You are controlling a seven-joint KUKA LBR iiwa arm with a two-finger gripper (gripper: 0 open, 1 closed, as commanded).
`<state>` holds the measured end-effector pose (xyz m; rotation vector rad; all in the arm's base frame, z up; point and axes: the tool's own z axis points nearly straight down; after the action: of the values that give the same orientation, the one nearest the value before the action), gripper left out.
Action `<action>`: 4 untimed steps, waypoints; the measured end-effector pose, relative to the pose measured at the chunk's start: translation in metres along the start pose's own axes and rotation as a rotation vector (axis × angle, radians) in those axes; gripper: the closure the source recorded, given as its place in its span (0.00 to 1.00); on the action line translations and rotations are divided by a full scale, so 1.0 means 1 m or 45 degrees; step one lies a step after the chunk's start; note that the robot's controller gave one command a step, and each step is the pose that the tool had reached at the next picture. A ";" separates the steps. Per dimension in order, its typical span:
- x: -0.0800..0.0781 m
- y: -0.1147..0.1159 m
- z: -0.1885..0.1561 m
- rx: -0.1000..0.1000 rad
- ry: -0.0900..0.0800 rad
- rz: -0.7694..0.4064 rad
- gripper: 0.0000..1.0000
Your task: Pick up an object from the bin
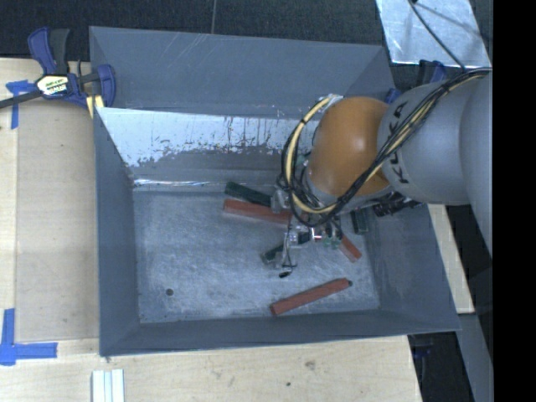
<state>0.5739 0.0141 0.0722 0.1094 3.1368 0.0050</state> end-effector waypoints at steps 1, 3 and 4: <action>-0.004 0.000 -0.005 -0.002 -0.013 0.001 1.00; -0.004 -0.002 -0.004 0.002 -0.019 0.003 1.00; 0.000 -0.002 0.001 0.003 -0.003 0.003 0.00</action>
Offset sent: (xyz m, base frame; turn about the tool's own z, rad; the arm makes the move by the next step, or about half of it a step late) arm 0.0000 0.0000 0.0000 0.0000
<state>0.5736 0.0122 0.0708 0.1132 3.1342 0.0012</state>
